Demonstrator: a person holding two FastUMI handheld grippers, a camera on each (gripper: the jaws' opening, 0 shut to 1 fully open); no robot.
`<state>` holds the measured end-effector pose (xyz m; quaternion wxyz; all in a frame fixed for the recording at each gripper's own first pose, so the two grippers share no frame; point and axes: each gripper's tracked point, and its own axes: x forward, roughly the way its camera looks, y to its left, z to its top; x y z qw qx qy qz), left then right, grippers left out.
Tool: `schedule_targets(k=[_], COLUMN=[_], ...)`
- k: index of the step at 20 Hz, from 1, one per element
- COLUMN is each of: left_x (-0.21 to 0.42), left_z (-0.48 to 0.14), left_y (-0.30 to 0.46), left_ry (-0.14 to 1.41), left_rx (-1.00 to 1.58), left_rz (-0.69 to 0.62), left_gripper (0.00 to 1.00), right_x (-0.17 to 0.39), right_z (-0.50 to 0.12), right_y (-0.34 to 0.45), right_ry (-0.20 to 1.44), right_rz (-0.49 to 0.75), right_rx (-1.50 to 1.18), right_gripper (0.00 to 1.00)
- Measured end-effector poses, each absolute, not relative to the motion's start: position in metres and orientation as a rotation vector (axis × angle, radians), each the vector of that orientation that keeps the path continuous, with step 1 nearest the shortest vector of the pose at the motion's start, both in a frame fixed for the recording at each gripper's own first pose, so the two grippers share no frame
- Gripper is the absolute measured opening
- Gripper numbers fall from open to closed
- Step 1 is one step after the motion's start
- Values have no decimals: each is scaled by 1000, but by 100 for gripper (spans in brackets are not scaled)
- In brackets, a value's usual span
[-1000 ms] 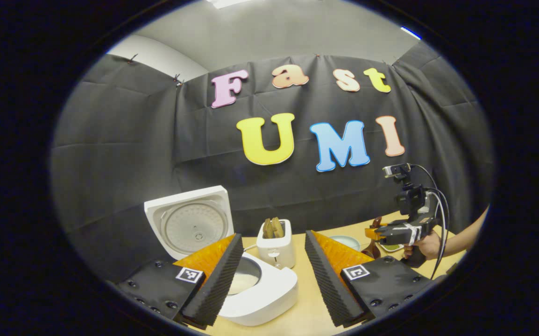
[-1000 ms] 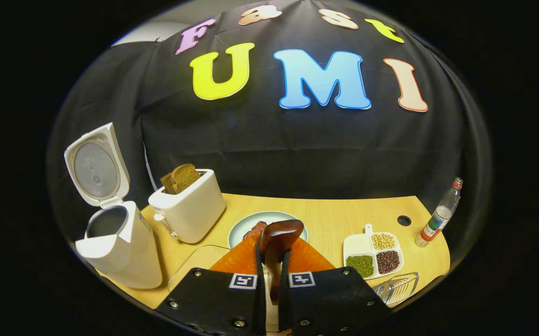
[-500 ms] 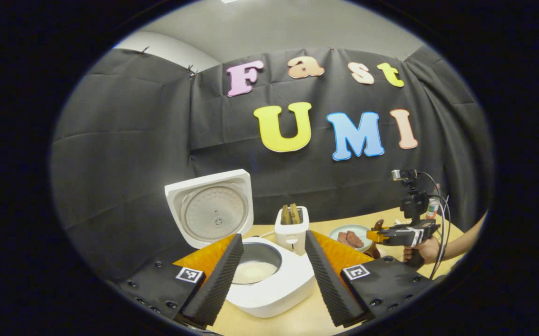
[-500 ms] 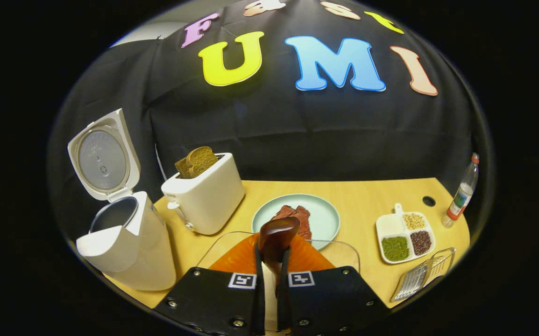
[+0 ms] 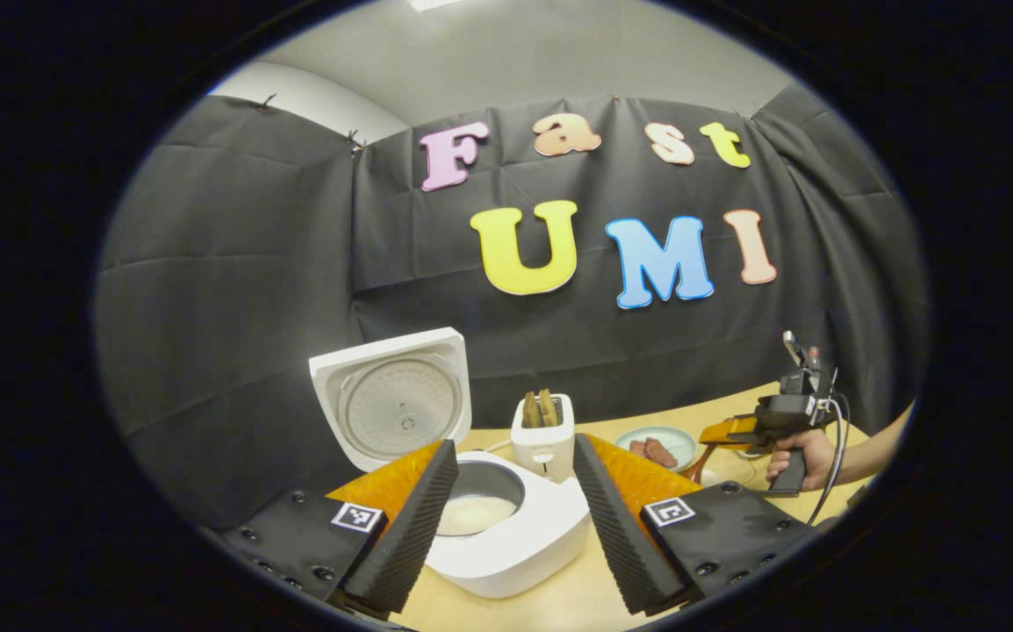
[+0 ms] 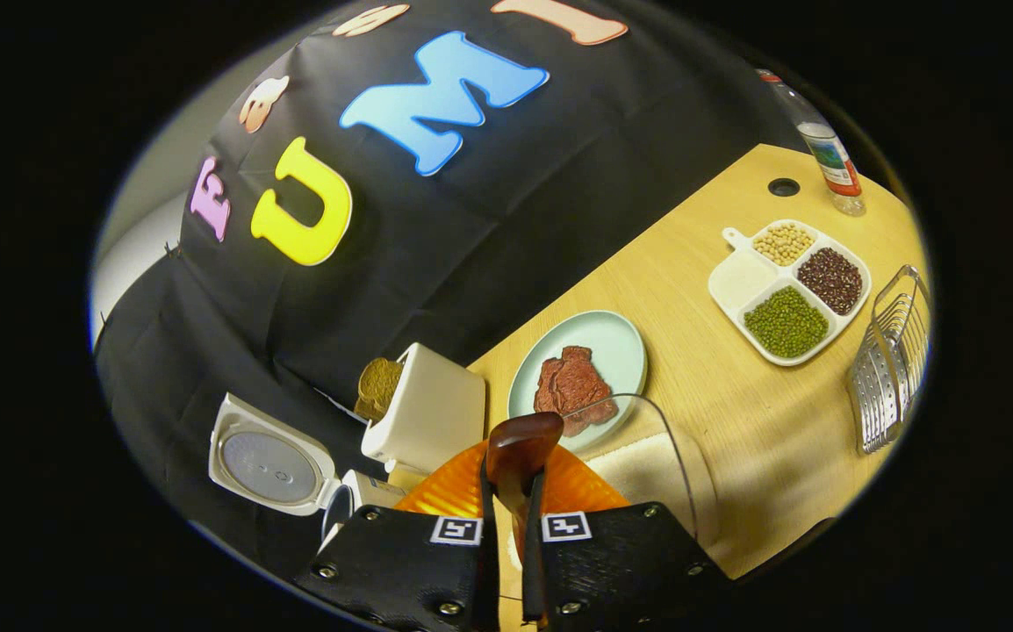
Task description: Close the left gripper, press the button to open the rice cooker; take a wooden spoon from the chopstick holder with the right hand, scoop a spoonful of rice and pour it into the rice cooker, then put the wooden spoon back into the chopstick holder.
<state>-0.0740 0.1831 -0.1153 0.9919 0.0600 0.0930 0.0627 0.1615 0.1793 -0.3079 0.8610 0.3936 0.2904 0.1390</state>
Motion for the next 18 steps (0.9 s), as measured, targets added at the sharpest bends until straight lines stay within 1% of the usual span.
schedule_targets(k=[1,2,7,11,12,13,14,15,18], left_x=[-73,-74,-70,-62,-60,-57,-56,-55,-52], left_z=[-115,-115,-104,-98,-97,-94,-94,-93,-96], left_y=[181,182,182,177,177,178,176,177,179], left_ry=[185,185,161,145,143,140,137,137,147], left_rx=[117,115,80,53,52,43,30,19,18], left_rz=[123,122,132,99,91,80,71,65,49], left_gripper=[88,93,93,93,88,88,93,88,88], right_x=[161,162,160,149,146,143,140,137,129], right_z=[-302,-295,-258,-225,-217,-209,-203,-198,-181], right_y=[172,163,118,93,90,87,85,83,86], right_ry=[597,583,481,413,398,381,370,362,342], right_rz=[288,280,222,223,227,231,233,230,242], right_rx=[857,900,1154,1180,1184,1188,1195,1199,1202], right_gripper=[10,10,10,10,10,10,10,10,10])
